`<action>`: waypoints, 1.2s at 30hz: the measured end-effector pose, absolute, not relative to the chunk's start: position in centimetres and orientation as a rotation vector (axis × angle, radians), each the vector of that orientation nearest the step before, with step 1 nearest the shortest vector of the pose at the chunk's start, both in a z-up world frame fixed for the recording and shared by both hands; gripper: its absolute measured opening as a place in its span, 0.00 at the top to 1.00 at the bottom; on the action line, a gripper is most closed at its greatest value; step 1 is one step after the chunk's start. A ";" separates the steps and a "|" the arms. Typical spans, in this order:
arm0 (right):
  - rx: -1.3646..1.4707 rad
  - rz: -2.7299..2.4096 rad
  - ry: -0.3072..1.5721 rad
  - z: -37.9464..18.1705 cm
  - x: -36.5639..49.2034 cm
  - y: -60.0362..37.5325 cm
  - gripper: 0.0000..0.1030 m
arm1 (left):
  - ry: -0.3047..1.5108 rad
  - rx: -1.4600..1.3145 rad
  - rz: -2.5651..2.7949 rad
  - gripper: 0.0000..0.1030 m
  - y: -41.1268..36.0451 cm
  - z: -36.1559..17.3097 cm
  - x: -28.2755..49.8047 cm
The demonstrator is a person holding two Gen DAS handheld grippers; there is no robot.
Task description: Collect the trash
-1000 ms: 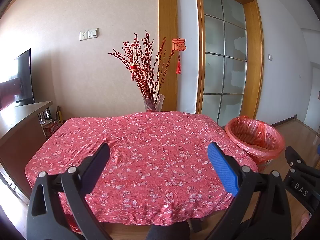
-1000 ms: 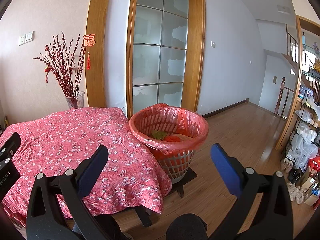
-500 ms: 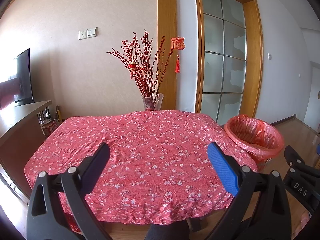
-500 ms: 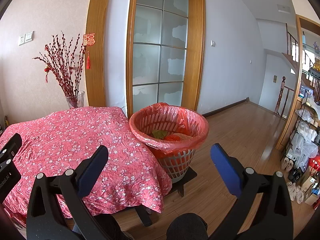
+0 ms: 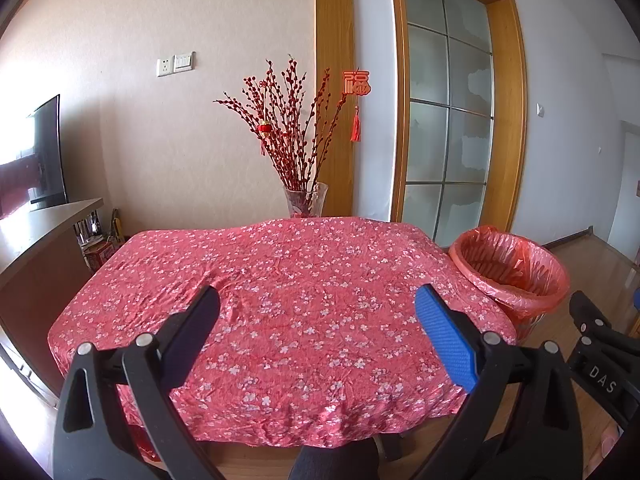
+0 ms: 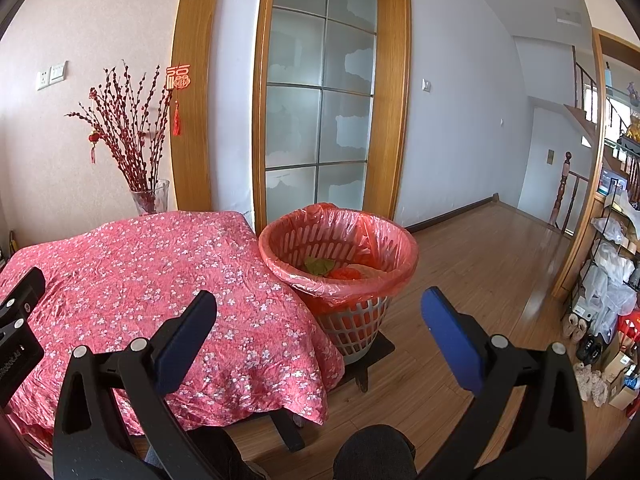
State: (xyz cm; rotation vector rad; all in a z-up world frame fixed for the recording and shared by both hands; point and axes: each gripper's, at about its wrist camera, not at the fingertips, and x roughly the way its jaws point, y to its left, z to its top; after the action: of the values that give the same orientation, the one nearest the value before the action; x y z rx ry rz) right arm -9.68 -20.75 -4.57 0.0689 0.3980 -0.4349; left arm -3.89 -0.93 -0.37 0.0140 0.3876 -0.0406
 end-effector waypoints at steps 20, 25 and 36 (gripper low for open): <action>0.070 -0.431 0.405 -4.7 -9.7 -21.0 0.02 | 0.392 0.019 -0.038 0.07 -0.6 -0.5 -3.4; 0.070 -0.430 0.406 -4.7 -9.7 -21.0 0.02 | 0.392 0.021 -0.038 0.07 -0.6 -0.5 -3.4; 0.070 -0.430 0.407 -4.7 -9.7 -21.0 0.02 | 0.398 0.023 -0.042 0.07 -0.5 -0.5 -3.1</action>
State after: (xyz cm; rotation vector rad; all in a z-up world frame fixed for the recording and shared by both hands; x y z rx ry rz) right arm -9.71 -21.01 -4.74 0.0698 0.4074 -0.4296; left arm -3.12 -0.55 -0.52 0.0231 0.3976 -0.0421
